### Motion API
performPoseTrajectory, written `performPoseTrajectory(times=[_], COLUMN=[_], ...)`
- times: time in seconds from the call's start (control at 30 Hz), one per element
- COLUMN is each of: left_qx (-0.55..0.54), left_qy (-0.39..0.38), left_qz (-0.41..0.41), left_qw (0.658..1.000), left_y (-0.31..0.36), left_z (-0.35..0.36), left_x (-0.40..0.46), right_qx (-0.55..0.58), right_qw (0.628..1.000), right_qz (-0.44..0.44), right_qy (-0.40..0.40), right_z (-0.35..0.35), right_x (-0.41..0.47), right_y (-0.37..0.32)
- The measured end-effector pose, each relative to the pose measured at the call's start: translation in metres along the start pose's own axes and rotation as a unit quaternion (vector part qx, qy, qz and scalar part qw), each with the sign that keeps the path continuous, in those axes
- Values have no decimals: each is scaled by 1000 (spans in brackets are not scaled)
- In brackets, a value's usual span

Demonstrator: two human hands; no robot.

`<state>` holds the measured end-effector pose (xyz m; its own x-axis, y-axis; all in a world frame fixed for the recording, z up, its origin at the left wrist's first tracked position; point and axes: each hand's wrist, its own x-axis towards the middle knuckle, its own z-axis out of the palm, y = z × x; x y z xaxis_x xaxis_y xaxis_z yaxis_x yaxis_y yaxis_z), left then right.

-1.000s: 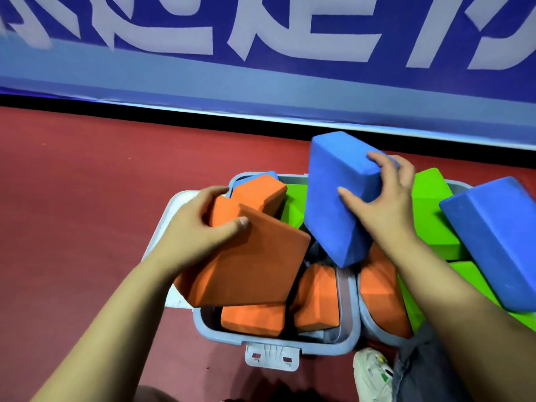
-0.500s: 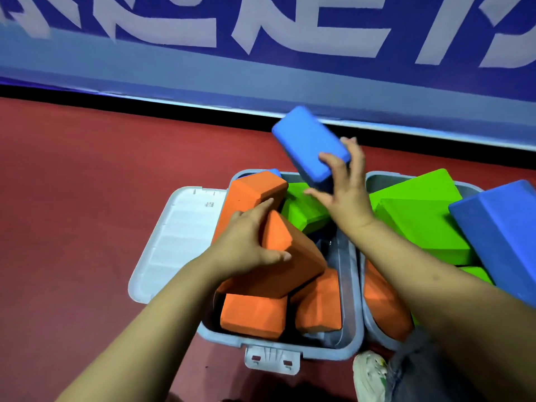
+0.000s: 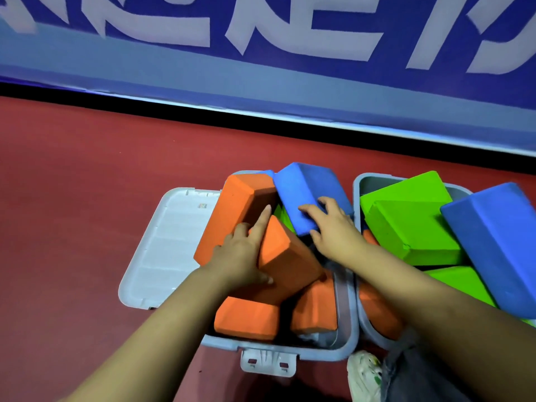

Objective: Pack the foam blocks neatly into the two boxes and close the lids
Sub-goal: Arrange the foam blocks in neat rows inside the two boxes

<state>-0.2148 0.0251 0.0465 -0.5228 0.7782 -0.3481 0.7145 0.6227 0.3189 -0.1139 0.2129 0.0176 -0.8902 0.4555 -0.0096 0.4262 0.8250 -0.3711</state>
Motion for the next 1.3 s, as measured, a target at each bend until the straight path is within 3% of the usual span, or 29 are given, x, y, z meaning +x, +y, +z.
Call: performPoseTrajectory(times=[0.13, 0.2, 0.33, 0.43, 0.6, 0.7, 0.87, 1.03, 1.1, 1.17, 1.3], left_qx=[42, 58, -15, -39, 0, -10, -47, -157, -189, -220, -142], left_qy=[11, 29, 62, 108, 137, 117, 118, 184, 211, 205, 36], left_qz=[71, 107, 174, 236, 233, 211, 230, 245, 225, 146, -81], left_qw=[997, 992, 983, 965, 963, 970, 965, 939, 932, 942, 986], left_y=[3, 8, 11, 17, 22, 17, 26, 28, 22, 10, -21], left_z=[1, 2, -4, -5, -13, -17, -10, -14, -12, -9, 20], left_x=[-3, -4, -12, -21, -20, -18, -18, -16, -14, -11, -7], right_qx=[22, -6, -11, -12, 38, 84, -62, -110, -67, -14, -2], right_qw=[982, 969, 990, 992, 995, 994, 994, 993, 997, 999, 999], right_qz=[-105, -118, -66, -95, -80, -58, -47, -51, -23, 10, 37], right_qy=[-158, -216, -122, -88, -51, -38, -72, -8, 20, 34, -4], right_z=[-35, -42, -43, -47, -61, -65, -75, -85, -83, -76, -61], right_x=[-35, -58, -76, -79, -79, -83, -91, -84, -84, -85, -79], right_y=[-32, -45, -45, -39, -26, -13, -25, -27, -21, -12, 1])
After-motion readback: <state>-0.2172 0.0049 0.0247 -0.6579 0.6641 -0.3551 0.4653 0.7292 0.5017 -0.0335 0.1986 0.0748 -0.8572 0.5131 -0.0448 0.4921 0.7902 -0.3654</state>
